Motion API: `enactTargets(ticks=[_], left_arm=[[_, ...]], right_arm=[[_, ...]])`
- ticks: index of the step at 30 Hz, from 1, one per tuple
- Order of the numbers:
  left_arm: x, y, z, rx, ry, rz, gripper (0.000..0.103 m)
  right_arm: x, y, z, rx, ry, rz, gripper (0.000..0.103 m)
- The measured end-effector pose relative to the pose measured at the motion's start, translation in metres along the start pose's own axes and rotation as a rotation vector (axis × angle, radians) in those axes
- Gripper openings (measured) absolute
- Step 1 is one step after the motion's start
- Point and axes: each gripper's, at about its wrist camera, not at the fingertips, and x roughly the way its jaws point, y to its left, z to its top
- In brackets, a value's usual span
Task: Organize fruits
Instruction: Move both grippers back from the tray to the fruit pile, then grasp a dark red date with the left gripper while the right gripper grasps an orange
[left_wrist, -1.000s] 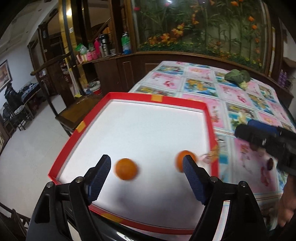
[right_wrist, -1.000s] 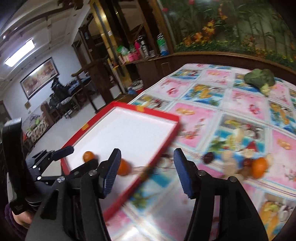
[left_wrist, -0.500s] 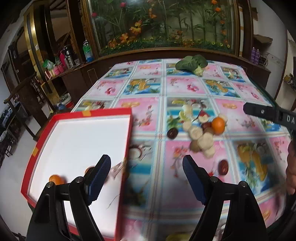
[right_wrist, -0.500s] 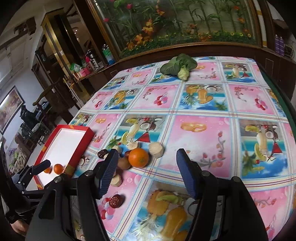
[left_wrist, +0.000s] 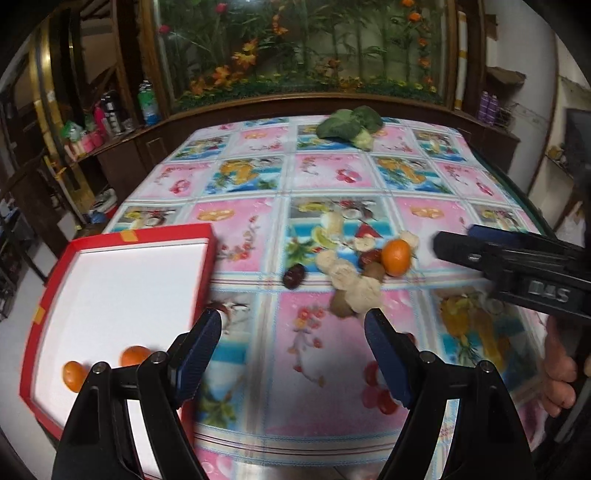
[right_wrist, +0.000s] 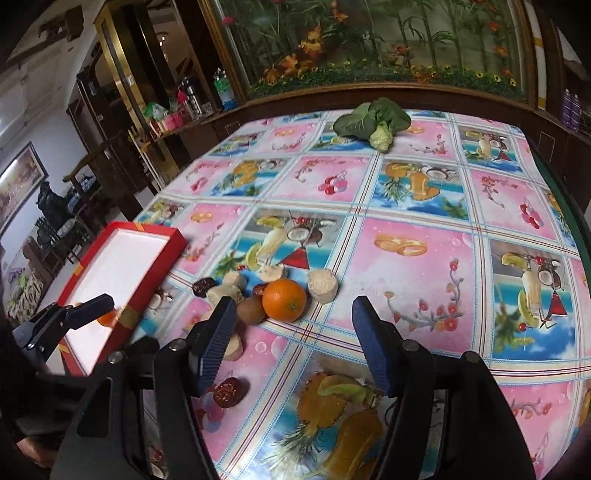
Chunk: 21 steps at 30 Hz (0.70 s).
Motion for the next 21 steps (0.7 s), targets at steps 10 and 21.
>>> enactTargets(ticks=[10, 21], left_arm=[[0.022, -0.030, -0.014, 0.069, 0.086, -0.184, 0.070], [0.044, -0.047, -0.015, 0.091, 0.141, -0.292, 0.048]], right_arm=[[0.043, -0.003, -0.004, 0.052, 0.134, 0.032, 0.049], [0.063, -0.005, 0.007, 0.100, 0.139, 0.079, 0.047]])
